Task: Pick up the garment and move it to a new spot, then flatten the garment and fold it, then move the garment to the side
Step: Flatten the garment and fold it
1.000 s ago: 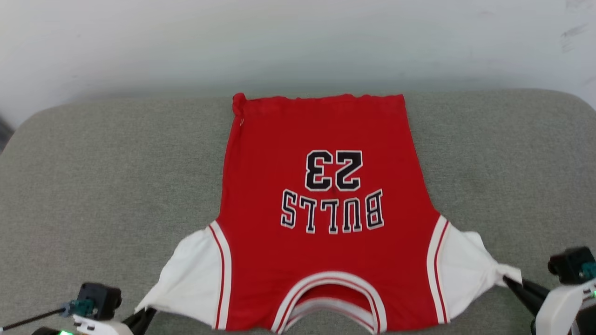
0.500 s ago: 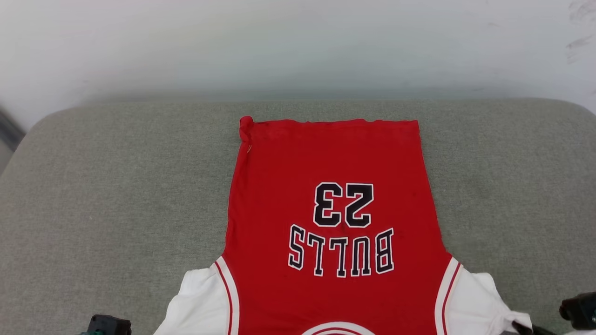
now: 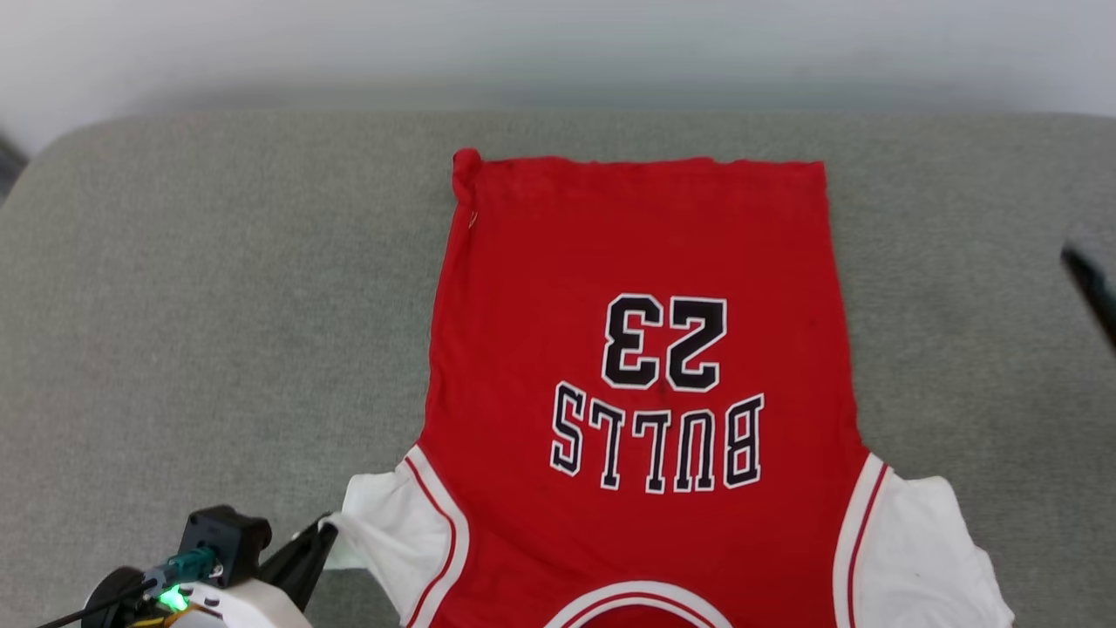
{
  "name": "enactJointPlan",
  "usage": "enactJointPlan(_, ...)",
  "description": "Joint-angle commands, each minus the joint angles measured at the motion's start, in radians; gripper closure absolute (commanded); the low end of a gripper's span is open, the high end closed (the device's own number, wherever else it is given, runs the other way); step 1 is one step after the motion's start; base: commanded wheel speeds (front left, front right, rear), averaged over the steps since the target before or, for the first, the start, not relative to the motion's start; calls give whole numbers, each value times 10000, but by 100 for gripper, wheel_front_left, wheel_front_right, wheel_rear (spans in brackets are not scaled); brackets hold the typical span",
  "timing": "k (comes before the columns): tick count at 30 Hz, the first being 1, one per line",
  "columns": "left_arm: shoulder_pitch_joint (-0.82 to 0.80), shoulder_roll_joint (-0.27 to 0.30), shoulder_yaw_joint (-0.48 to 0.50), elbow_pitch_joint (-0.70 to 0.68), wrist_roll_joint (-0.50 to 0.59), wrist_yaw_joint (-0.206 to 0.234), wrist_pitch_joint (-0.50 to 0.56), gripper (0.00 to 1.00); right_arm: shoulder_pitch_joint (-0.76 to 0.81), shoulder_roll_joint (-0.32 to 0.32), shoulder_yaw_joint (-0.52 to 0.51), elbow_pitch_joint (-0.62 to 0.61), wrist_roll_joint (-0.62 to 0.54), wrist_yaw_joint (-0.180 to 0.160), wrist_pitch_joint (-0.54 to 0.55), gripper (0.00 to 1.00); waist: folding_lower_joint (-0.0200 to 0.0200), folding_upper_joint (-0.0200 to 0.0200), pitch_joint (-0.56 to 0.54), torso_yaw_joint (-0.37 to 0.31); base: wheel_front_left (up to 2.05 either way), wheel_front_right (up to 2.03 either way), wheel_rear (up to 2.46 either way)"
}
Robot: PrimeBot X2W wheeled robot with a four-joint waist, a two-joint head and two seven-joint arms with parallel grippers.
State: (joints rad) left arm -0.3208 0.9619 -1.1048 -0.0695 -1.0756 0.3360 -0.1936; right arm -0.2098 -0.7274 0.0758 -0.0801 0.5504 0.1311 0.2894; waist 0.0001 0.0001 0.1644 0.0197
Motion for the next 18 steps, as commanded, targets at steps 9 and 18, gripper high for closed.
enactJointPlan(9,-1148,-287,165,-851,909,241,19,100,-5043,-276,545,543,637,-9,4015,0,-1,-1,2304,1171,0,0,0)
enactJointPlan(18,-2017,-861,119,-1271,1697,259,5,100,-8231,-462,1457,2429,845,-7,9401,0,-1,-1,3743,2236,0,0,0)
